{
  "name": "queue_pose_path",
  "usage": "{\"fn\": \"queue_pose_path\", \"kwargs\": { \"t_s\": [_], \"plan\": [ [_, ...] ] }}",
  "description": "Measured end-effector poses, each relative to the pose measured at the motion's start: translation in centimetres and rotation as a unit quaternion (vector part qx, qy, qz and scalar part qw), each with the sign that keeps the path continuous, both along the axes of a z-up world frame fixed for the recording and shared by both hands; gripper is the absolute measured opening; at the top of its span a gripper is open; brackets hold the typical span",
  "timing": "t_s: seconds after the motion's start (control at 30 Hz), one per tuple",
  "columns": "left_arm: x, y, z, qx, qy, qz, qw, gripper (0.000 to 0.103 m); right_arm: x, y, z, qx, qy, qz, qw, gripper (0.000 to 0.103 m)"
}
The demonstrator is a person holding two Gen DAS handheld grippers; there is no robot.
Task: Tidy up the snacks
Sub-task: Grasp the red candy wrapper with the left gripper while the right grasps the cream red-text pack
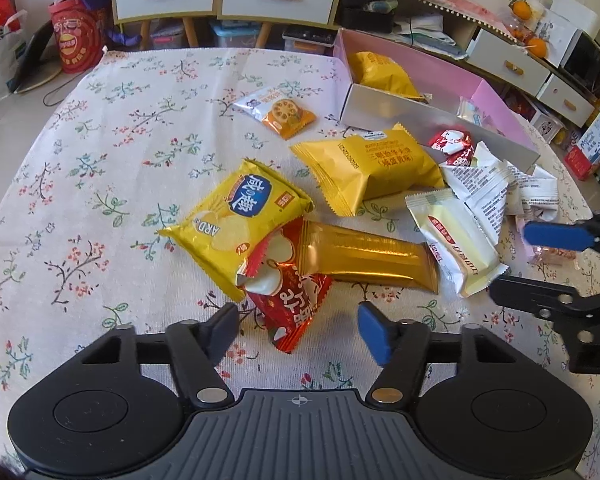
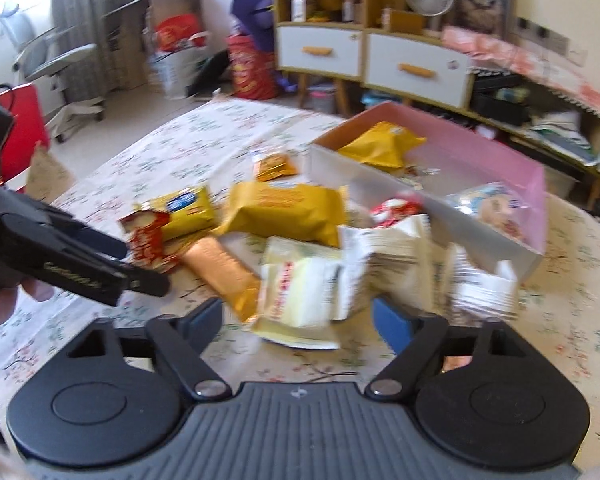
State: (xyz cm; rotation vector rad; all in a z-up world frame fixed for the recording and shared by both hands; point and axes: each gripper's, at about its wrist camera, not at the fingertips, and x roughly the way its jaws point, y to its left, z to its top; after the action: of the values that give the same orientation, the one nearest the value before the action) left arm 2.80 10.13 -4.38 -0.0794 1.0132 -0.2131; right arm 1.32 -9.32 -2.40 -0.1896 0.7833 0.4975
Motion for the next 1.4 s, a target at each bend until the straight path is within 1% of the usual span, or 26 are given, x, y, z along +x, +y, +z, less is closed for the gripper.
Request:
{"fn": "queue_pose_path", "kwargs": {
  "t_s": [0.03, 0.13, 0.2, 0.23, 0.3, 0.33, 0.43, 0.63, 0.67, 0.7, 0.8, 0.9, 1.0, 1.13, 1.23, 1.3, 1.4],
  "plan": [
    [0.0, 0.0, 0.0, 0.000, -0.001, 0.002, 1.0000, 0.056, 0.2, 0.2, -0.1, 0.002, 0.005, 0.000, 1.000, 0.064],
    [0.2, 0.0, 0.0, 0.002, -0.005, 0.006, 1.0000, 0.050, 0.8, 0.8, -0.6, 0.001, 0.016, -0.002, 1.000, 0.059],
    [0.4, 0.1, 0.0, 0.001, -0.006, 0.009, 0.9999, 0.047, 1.2, 1.1, -0.9, -0.003, 0.021, -0.005, 1.000, 0.058],
    [0.4, 0.2, 0.0, 0.002, -0.006, 0.012, 0.9999, 0.043, 1.4, 1.2, -1.1, -0.005, 0.023, -0.008, 1.000, 0.058],
    [0.6, 0.4, 0.0, 0.004, -0.006, 0.017, 0.9998, 0.038, 1.9, 1.4, -1.5, -0.012, 0.027, -0.015, 0.999, 0.058],
    [0.7, 0.5, 0.0, 0.005, -0.005, 0.019, 0.9998, 0.035, 2.1, 1.4, -1.7, -0.015, 0.028, -0.018, 0.999, 0.056],
    [0.8, 0.7, 0.1, 0.010, 0.000, 0.018, 0.9998, 0.031, 2.5, 1.6, -2.2, -0.027, 0.034, -0.022, 0.999, 0.054],
    [0.8, 0.9, 0.3, 0.031, 0.006, 0.000, 0.9995, 0.029, 2.6, 1.8, -2.6, -0.043, 0.033, -0.015, 0.998, 0.051],
    [0.7, 1.0, 0.3, 0.032, 0.007, -0.003, 0.9995, 0.029, 2.6, 1.9, -2.6, -0.045, 0.034, -0.015, 0.998, 0.049],
    [0.7, 1.0, 0.4, 0.032, 0.008, -0.007, 0.9994, 0.029, 2.5, 1.9, -2.5, -0.050, 0.036, -0.015, 0.998, 0.045],
    [0.5, 0.9, 0.4, 0.027, 0.015, -0.025, 0.9992, 0.029, 2.4, 1.9, -2.4, -0.055, 0.046, -0.014, 0.997, 0.045],
    [0.1, 0.4, 0.5, 0.022, 0.025, -0.050, 0.9982, 0.029, 2.1, 1.7, -2.3, -0.058, 0.054, -0.008, 0.997, 0.044],
    [-0.4, -0.4, 0.6, 0.023, 0.033, -0.087, 0.9954, 0.029, 1.6, 1.3, -2.1, -0.062, 0.066, -0.012, 0.996, 0.044],
    [-1.0, -1.7, 0.6, 0.032, 0.037, -0.131, 0.9902, 0.030, 1.1, 0.7, -1.8, -0.067, 0.096, -0.026, 0.993, 0.044],
    [-1.3, -2.6, 0.5, 0.047, 0.024, -0.142, 0.9884, 0.032, 0.5, 0.3, -1.8, -0.064, 0.109, -0.030, 0.992, 0.045],
    [-1.3, -2.8, 0.4, 0.049, 0.020, -0.141, 0.9886, 0.032, 0.3, 0.3, -1.9, -0.065, 0.104, -0.030, 0.992, 0.047],
    [-1.4, -3.0, 0.4, 0.048, 0.015, -0.134, 0.9896, 0.033, 0.3, 0.3, -2.1, -0.070, 0.099, -0.033, 0.992, 0.056]
  ]
}}
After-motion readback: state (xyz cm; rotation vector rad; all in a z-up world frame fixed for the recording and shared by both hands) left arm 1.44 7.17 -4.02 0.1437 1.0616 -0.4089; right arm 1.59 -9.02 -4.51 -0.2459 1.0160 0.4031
